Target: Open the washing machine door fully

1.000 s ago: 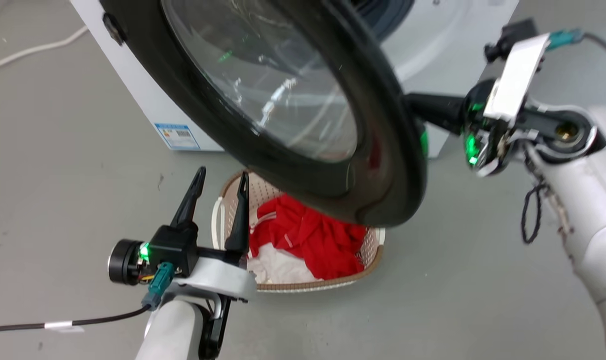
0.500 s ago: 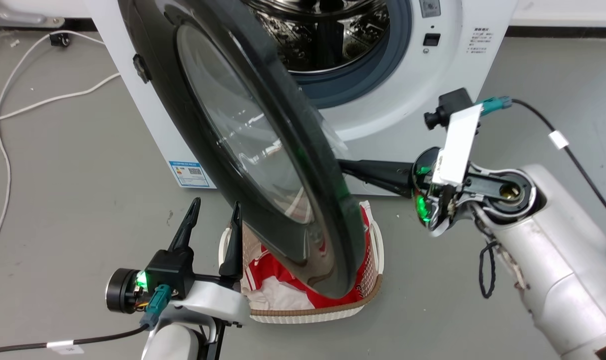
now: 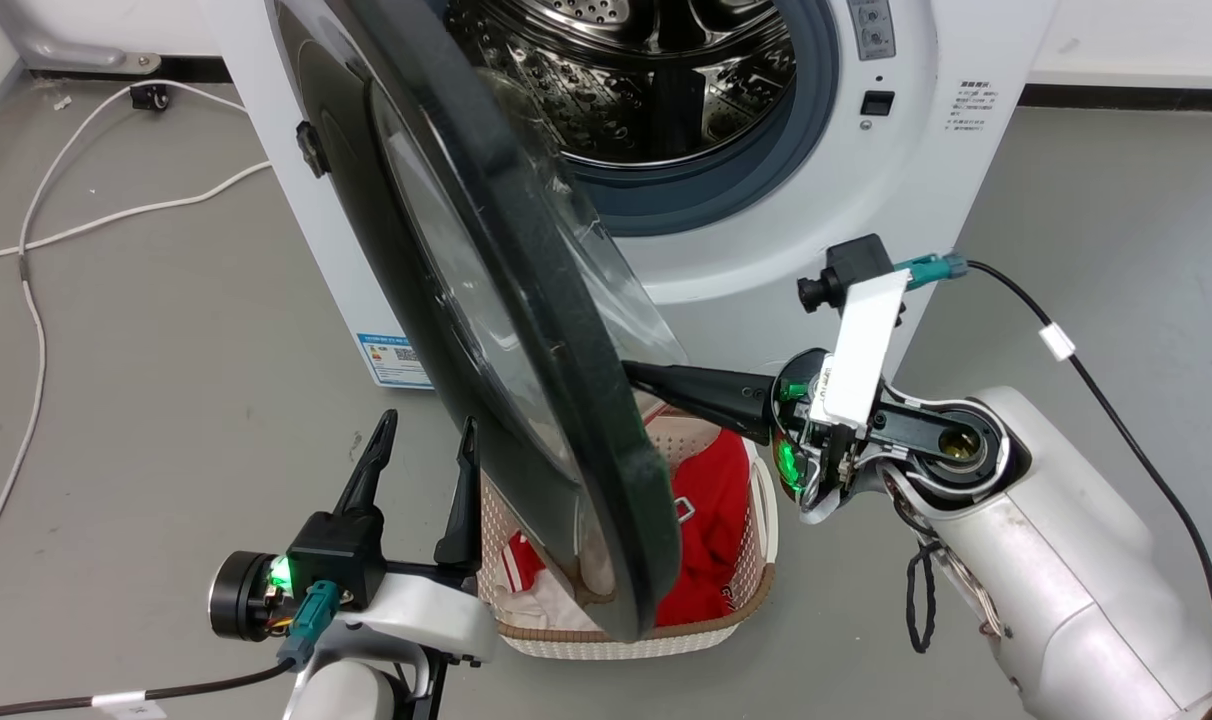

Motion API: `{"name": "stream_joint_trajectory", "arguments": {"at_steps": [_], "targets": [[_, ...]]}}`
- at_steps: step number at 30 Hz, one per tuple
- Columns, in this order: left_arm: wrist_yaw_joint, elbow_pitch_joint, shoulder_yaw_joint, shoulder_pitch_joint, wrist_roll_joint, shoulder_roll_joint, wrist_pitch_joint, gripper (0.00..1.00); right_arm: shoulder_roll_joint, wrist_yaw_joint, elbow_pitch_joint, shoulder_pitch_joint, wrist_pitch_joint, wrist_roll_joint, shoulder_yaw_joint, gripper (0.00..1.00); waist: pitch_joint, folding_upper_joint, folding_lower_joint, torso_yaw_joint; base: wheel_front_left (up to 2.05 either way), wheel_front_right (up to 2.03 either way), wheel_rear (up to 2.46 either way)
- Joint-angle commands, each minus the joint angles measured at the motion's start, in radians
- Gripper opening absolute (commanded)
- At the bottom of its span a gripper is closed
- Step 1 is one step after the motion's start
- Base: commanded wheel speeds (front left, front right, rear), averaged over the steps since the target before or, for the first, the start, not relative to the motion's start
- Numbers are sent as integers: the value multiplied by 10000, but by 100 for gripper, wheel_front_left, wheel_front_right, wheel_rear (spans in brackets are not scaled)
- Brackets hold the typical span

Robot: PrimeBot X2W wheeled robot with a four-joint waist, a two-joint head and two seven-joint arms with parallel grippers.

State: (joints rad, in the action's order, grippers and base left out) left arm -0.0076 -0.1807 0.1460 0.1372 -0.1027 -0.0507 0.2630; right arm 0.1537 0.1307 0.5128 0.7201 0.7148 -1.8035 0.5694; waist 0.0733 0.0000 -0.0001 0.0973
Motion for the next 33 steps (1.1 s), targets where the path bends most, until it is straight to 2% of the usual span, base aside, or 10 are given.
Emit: {"name": "stream_joint_trajectory", "arguments": {"at_steps": [1, 12, 21, 24, 26, 27, 28, 33], "targets": [[43, 35, -22, -70, -44, 7, 26, 100, -20, 0, -91, -206, -360, 102, -154, 0, -2, 0, 1, 6, 0, 0, 0], [101, 89, -36, -140, -102, 9, 26, 100, 174, 0, -761, -1487, -2910, 274, -1764, 0, -33, 0, 1, -145, 0, 0, 0], [137, 14, -106, -314, -205, 6, 26, 100, 301, 0, -2491, -4464, -4828, 160, -3781, 0, -367, 0, 1, -300, 0, 0, 0], [99, -6, -150, -397, -202, 7, 26, 100, 436, 0, -2788, -5361, -5405, 577, -4183, 0, -519, 0, 1, -338, 0, 0, 0], [71, -13, -193, -476, -183, 7, 26, 100, 568, 0, -2856, -5760, -5901, 1071, -4316, 29, -594, 0, 1, -366, 0, 0, 0], [76, -2, -220, -506, -168, 7, 26, 100, 642, 0, -2858, -5911, -6210, 1405, -4353, 67, -615, 0, 1, -387, 0, 0, 0], [68, 10, -242, -525, -153, 7, 26, 100, 715, 0, -2795, -6035, -6527, 1756, -4364, 100, -639, 0, 1, -408, 0, 0, 0], [21, 19, -326, -652, -119, 8, 26, 100, 1161, 0, -2444, -6236, -8257, 4003, -4178, 100, -746, 0, 1, -467, 0, 0, 0]]}}
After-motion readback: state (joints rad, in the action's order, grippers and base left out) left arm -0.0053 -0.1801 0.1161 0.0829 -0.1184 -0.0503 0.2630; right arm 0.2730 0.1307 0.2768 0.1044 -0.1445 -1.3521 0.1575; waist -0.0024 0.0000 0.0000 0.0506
